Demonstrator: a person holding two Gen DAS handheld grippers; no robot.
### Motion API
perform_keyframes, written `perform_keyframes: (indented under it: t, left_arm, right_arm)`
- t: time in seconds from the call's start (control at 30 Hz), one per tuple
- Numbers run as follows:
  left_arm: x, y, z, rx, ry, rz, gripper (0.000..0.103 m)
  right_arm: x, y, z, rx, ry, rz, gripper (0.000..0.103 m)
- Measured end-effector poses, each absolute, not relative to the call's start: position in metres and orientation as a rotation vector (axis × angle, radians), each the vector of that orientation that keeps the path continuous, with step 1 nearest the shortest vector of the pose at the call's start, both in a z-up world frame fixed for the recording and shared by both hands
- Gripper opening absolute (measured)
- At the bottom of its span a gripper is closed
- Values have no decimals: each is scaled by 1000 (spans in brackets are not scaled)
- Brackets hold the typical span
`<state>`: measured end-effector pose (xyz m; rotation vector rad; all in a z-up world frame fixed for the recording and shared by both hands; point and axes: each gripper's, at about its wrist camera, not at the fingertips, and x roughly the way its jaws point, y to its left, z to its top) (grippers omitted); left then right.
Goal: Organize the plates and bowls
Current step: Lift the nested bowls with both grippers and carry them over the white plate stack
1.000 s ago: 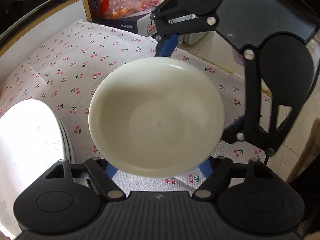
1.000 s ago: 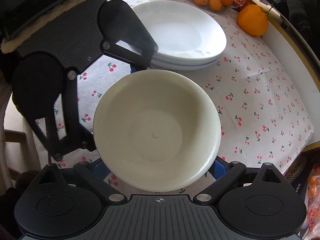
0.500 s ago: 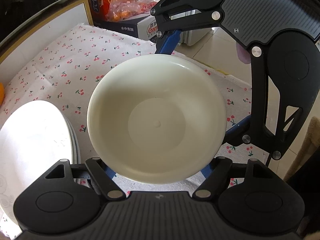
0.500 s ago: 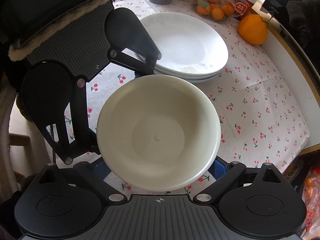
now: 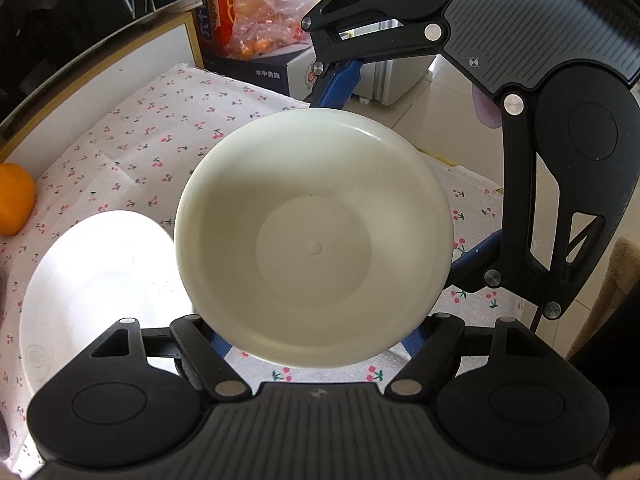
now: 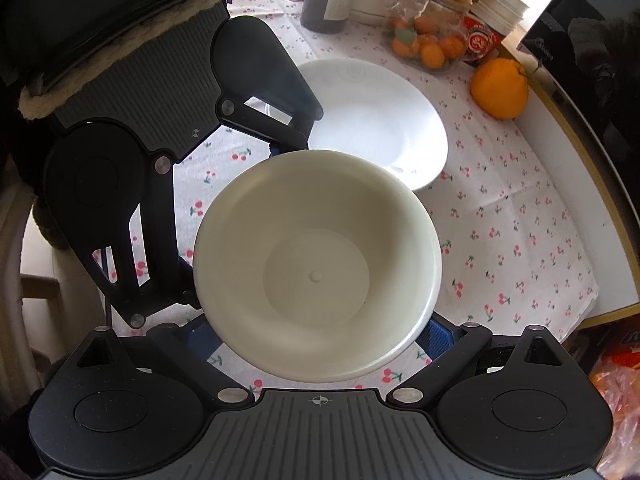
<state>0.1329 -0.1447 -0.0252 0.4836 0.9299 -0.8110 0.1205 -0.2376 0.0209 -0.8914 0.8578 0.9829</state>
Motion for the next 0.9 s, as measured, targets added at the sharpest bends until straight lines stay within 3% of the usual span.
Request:
perform_keyframes:
  t: [0.9]
  left_arm:
    - [170, -88, 2, 575, 942, -788, 74]
  right_arm:
    - [172, -176, 37, -795, 757, 1012, 97]
